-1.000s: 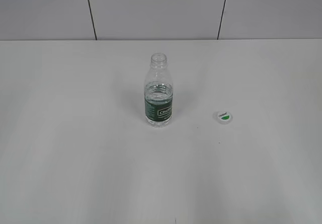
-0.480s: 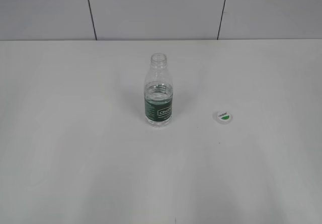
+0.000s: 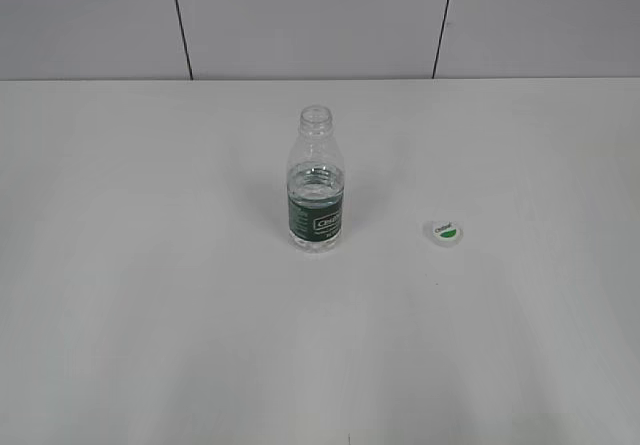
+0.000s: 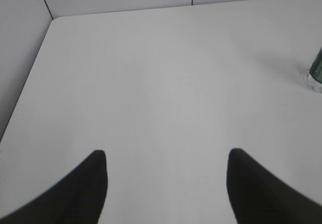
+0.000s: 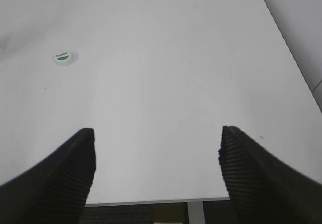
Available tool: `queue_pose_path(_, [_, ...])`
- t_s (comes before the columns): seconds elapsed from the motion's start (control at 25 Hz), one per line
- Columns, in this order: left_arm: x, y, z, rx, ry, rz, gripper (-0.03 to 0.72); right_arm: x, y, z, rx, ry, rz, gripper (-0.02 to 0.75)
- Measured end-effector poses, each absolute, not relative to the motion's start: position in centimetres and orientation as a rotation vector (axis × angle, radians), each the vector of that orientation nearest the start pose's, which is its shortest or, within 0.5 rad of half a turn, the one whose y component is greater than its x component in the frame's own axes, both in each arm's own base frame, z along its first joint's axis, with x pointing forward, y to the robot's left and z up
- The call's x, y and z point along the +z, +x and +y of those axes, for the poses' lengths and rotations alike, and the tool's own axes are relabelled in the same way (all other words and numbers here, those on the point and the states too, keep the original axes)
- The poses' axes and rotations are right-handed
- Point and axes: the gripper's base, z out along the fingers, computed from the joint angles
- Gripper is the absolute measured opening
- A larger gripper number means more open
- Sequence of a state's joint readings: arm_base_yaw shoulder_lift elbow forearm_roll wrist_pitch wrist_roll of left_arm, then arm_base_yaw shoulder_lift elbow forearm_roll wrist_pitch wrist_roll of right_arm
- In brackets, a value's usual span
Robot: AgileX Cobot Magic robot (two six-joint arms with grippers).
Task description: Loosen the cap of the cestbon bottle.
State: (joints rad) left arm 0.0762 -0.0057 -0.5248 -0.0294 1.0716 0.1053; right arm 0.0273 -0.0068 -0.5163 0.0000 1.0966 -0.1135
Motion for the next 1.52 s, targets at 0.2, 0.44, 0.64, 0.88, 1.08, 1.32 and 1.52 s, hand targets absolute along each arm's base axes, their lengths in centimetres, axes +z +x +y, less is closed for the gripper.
queue_pose_path(0.2, [28.27,-0.88,-0.30,0.080,0.032,2.027,0.457,27.89,-0.93,-0.05,-0.037,-0.172,2.049,0.588])
queue_pose_path(0.44, [28.27,-0.88,-0.30,0.080,0.032,2.027,0.456,27.89,-0.93,-0.05,-0.033,-0.175,2.049,0.588])
queue_pose_path(0.64, [28.27,-0.90,-0.29,0.069,0.049,2.025,0.456,27.89,-0.93,-0.05,-0.033,-0.175,2.049,0.588])
queue_pose_path(0.88, [28.27,-0.92,-0.23,0.029,0.113,2.022,0.456,27.90,-0.93,-0.05,-0.033,-0.174,2.048,0.588])
queue_pose_path(1.08, [28.24,-0.90,-0.23,0.028,0.114,2.023,0.455,27.90,-0.93,-0.05,-0.033,-0.174,2.048,0.588])
queue_pose_path(1.32, [28.24,-0.90,-0.23,0.028,0.114,2.023,0.454,27.90,-0.93,-0.05,-0.033,-0.174,2.048,0.588])
queue_pose_path(1.52, [28.24,-0.90,-0.23,0.028,0.114,2.023,0.454,27.90,-0.93,-0.05,-0.033,-0.174,2.048,0.588])
